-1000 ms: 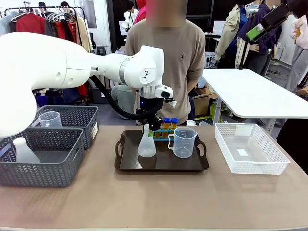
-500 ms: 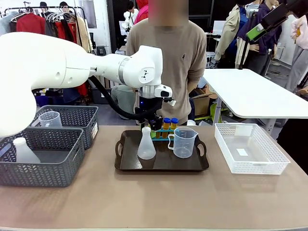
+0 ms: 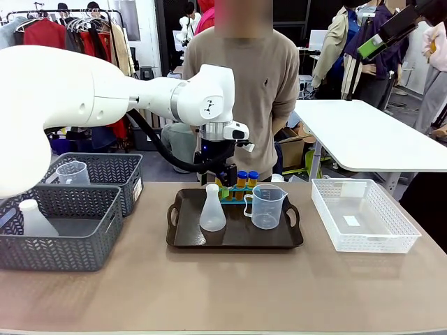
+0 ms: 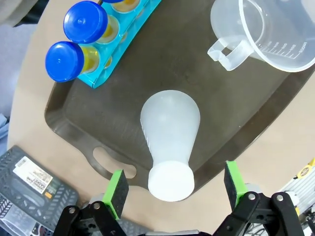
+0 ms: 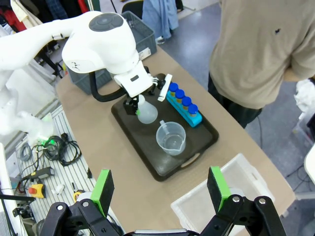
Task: Prepare the laboratory tools.
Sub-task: Pick up one Small flask and place it on the Handle tray.
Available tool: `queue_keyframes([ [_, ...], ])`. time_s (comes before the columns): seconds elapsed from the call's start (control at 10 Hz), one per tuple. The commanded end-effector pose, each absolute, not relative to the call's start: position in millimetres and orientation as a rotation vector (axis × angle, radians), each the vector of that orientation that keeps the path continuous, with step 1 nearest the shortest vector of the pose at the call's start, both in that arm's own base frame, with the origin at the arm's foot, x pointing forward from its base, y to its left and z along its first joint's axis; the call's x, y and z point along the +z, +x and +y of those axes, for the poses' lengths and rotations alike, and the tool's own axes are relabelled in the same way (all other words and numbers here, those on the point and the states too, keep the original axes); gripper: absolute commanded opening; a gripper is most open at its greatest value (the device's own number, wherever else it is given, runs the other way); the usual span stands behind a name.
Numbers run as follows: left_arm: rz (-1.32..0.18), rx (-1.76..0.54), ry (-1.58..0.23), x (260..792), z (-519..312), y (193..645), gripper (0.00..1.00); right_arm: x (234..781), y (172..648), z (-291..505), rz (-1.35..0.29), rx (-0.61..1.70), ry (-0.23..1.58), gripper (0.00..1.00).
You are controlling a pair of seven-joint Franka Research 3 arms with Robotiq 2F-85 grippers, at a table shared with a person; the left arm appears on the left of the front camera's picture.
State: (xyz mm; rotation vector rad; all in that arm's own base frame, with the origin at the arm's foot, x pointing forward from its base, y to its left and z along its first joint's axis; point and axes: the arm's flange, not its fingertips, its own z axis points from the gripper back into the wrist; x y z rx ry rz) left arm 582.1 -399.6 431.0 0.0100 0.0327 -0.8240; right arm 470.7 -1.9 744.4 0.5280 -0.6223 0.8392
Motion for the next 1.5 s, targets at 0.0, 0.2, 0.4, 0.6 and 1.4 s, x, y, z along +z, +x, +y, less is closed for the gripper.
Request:
queue_keyframes([
  [0.0, 0.032, -0.802, -0.003, 439.8, -394.3, 575.1, 1.0, 745.6, 469.0, -1.1, -0.626, 0.838, 0.526, 1.0],
  [0.2, 0.027, -0.799, 0.055, 448.1, -394.5, 569.1, 1.0, 745.6, 469.0, -1.1, -0.626, 0.838, 0.526, 1.0],
  [0.4, 0.025, -0.82, 0.007, 437.8, -398.8, 580.9, 1.0, 745.6, 469.0, -1.1, -0.626, 0.838, 0.526, 1.0],
  [0.6, 0.025, -0.82, 0.007, 437.8, -398.8, 580.9, 1.0, 745.6, 469.0, -1.1, -0.626, 0.838, 0.526, 1.0],
  [1.4, -0.01, -0.844, -0.032, 502.3, -357.5, 558.4, 1.0, 745.6, 469.0, -1.1, -0.626, 0.838, 0.526, 1.0],
])
